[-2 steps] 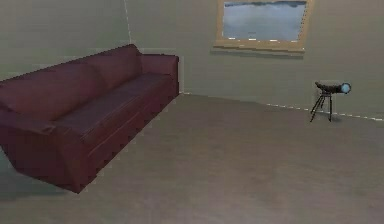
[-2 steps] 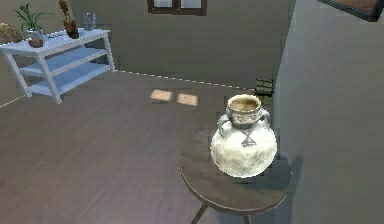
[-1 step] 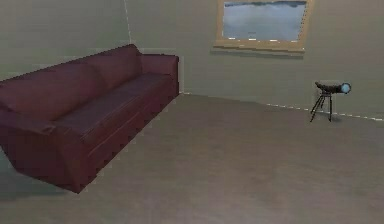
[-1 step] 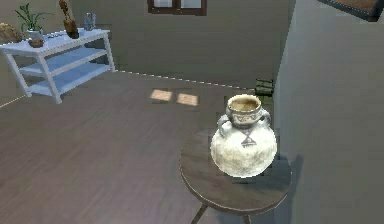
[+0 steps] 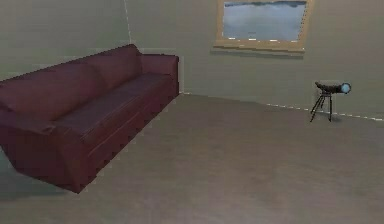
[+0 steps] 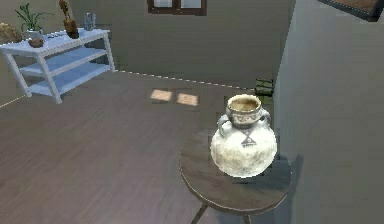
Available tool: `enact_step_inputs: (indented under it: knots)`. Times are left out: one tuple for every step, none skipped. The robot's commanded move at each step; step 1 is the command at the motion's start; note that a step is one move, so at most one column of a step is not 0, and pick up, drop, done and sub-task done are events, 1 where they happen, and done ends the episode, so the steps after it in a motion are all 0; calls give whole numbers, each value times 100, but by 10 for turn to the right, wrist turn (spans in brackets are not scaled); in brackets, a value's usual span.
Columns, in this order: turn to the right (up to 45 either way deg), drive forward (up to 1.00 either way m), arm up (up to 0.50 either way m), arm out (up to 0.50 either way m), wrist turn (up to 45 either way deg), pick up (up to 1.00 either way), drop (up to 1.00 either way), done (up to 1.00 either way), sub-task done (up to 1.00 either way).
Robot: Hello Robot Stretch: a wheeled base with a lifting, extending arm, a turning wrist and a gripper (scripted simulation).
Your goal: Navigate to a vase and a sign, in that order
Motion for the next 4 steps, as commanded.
enact_step_inputs:
  knots:
    - [180,0,0,0,0,0,0,0,0]
    - [0,20,0,0,0,0,0,0,0]
    - [330,0,0,0,0,0,0,0,0]
    - [30,0,0,0,0,0,0,0,0]
